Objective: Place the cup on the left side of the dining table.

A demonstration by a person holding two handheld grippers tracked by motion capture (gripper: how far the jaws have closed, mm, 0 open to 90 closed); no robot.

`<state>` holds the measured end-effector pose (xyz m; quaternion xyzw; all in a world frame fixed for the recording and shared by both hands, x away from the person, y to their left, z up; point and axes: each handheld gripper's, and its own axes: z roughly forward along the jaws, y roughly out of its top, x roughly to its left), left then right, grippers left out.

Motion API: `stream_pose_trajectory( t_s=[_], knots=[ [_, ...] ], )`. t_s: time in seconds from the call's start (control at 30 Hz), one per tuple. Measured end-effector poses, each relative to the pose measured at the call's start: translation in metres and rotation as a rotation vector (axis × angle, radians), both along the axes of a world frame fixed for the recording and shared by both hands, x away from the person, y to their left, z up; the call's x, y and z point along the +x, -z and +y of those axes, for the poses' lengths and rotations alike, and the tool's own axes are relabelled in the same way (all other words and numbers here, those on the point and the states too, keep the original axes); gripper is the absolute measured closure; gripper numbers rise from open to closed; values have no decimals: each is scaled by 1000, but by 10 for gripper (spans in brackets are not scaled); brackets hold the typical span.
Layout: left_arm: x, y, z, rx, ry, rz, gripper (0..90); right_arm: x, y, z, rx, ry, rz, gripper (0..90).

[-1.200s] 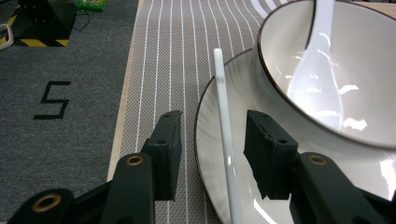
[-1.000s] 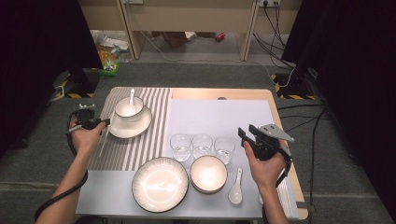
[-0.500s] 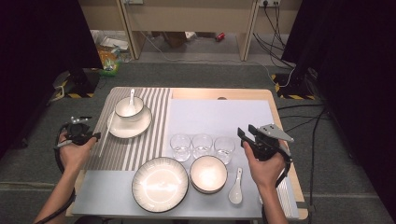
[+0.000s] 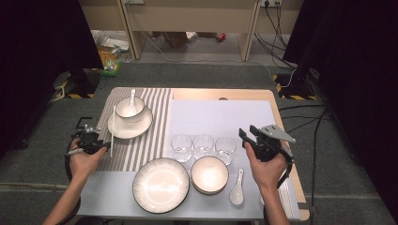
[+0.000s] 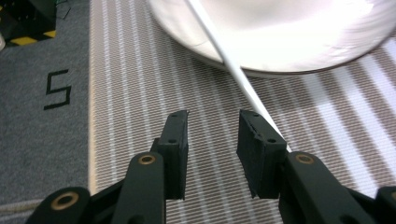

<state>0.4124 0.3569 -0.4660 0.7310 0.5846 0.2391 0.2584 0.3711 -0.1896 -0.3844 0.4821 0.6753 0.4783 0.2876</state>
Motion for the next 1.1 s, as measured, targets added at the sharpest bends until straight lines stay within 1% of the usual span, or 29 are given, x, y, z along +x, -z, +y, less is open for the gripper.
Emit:
stream_pose_trajectory(
  t_s=[0.07,0.1,0.13,0.17,0.2,0.27,0.3,0.43,0.47,0.53,0.6,0.63,0.73,0.83,0.87,0.9,0.97,1.03,1.07,1.1],
  knots=[
    [0,-1,-7,0,14,4,630,0,0,0,-1,-1,0,546],
    [0,-1,-7,0,14,4,633,0,0,0,-1,-1,0,546],
    [1,-1,-10,8,22,1,633,0,0,0,-2,-1,-1,547],
    [2,-1,-16,8,42,9,635,0,0,0,-3,0,3,547],
    [2,-1,-20,9,49,9,635,0,0,0,-4,0,2,546],
    [4,-1,-25,3,55,11,636,0,1,-1,-4,1,2,547],
    [4,-1,-28,7,57,2,636,0,1,-1,-4,2,2,547],
    [9,-2,-36,9,71,-2,637,0,1,-1,-2,0,3,546],
    [9,-2,-38,8,76,-1,637,0,1,-1,-3,0,0,546],
    [10,-2,-41,6,73,-18,634,0,0,-2,0,2,2,546],
    [10,-3,-42,5,76,-17,626,0,0,-3,3,5,3,546],
    [9,-4,-41,-12,70,-26,613,0,0,-4,-1,8,1,546],
    [6,-6,-38,-20,61,-48,576,0,-1,-8,3,17,5,546],
    [1,-10,-34,-52,63,-81,537,0,-2,-12,5,27,8,546],
    [1,-10,-34,-52,63,-81,515,0,-3,-14,3,29,9,545],
    [-3,-12,-31,-69,63,-105,491,-1,-4,-16,2,33,13,544],
    [-4,-14,-31,-75,59,-111,446,-1,-4,-18,4,38,17,542],
    [-8,-15,-30,-92,51,-128,412,-1,-3,-25,3,58,40,542],
    [-8,-15,-30,-92,51,-128,399,0,-2,-28,-5,62,48,541],
    [-10,-17,-31,-89,56,-142,388,-1,0,-30,-1,66,58,541]
  ],
)
